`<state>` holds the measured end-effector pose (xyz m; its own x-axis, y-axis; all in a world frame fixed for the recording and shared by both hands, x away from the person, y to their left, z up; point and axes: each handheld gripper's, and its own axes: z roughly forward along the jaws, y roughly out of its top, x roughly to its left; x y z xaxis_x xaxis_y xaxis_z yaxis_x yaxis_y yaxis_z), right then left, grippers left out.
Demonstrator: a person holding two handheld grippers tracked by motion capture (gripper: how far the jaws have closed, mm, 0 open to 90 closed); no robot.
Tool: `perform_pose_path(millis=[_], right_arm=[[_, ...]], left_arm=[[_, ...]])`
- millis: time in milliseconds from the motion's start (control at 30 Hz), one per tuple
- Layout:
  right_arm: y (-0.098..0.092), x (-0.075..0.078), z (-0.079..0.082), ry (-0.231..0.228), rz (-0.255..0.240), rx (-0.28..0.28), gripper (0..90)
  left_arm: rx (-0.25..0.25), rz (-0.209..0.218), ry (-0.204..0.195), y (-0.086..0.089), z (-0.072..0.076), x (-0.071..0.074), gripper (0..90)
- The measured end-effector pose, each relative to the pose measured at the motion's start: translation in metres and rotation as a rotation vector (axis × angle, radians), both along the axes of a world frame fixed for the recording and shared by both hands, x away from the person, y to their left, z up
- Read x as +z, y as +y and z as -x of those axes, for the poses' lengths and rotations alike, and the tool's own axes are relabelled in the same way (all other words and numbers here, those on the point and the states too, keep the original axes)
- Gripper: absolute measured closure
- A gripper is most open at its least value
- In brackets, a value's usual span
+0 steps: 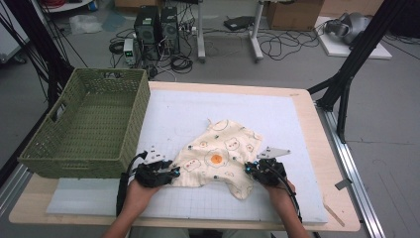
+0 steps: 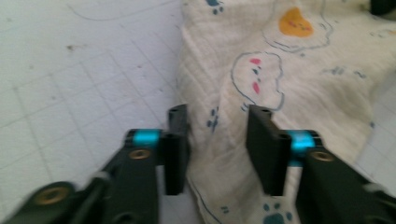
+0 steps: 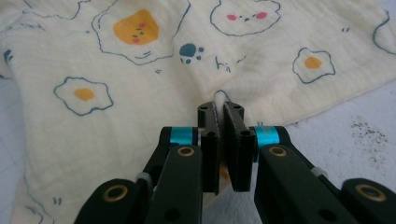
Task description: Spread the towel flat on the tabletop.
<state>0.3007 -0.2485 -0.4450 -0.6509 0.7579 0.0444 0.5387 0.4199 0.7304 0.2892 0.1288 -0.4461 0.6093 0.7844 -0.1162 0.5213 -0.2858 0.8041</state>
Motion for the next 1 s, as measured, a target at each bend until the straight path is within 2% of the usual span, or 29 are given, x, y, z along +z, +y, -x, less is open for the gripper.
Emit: perform_pose_path(millis=[100, 167, 233, 300, 367, 433, 500, 567, 600, 700, 800, 867, 900, 1000], right_arm=[[-0.010, 0.004, 0.002, 0.008, 0.040, -0.034, 86.2], [-0.022, 0.006, 0.005, -0.004, 0.070, -0.054, 86.1], [-0.034, 0.011, 0.007, -0.020, 0.079, -0.089, 86.0], [-0.048, 0.014, 0.007, -0.021, 0.049, -0.121, 84.8], [-0.054, 0.014, 0.007, -0.025, 0.014, -0.136, 76.2], [-0.057, 0.015, 0.008, -0.040, -0.007, -0.157, 69.8], [-0.058, 0.017, 0.008, -0.060, -0.022, -0.171, 64.6], [-0.058, 0.019, 0.008, -0.081, -0.042, -0.176, 62.2], [-0.058, 0.019, 0.008, -0.090, -0.044, -0.176, 60.3], [-0.057, 0.019, 0.008, -0.098, -0.040, -0.181, 56.3], [-0.058, 0.020, 0.009, -0.107, -0.047, -0.186, 55.1], [-0.060, 0.020, 0.008, -0.109, -0.057, -0.191, 54.3], [-0.062, 0.019, 0.008, -0.111, -0.061, -0.186, 53.9], [-0.063, 0.018, 0.006, -0.106, -0.070, -0.186, 53.1]], left_arm=[[0.029, 0.022, -0.010, 0.002, -0.004, 0.005, 44.0], [0.035, 0.031, -0.020, 0.003, -0.007, 0.009, 43.5], [0.057, 0.027, -0.041, 0.003, -0.012, 0.013, 43.2], [0.069, 0.026, -0.048, 0.001, -0.018, 0.015, 43.4], [0.080, 0.024, -0.053, -0.002, -0.027, 0.017, 43.5], [0.076, 0.025, -0.059, -0.007, -0.037, 0.020, 43.5], [0.069, 0.030, -0.084, -0.013, -0.045, 0.024, 44.0], [0.065, 0.020, -0.098, -0.018, -0.056, 0.029, 44.4], [0.072, 0.029, -0.106, -0.020, -0.061, 0.030, 44.4], [0.098, 0.070, -0.102, -0.027, -0.078, 0.032, 44.9], [0.099, 0.073, -0.070, -0.036, -0.097, 0.032, 44.6], [0.070, 0.031, -0.072, -0.048, -0.107, 0.028, 44.6], [0.054, 0.012, -0.086, -0.054, -0.110, 0.026, 44.8], [0.020, -0.026, -0.073, -0.069, -0.121, 0.022, 45.6]])
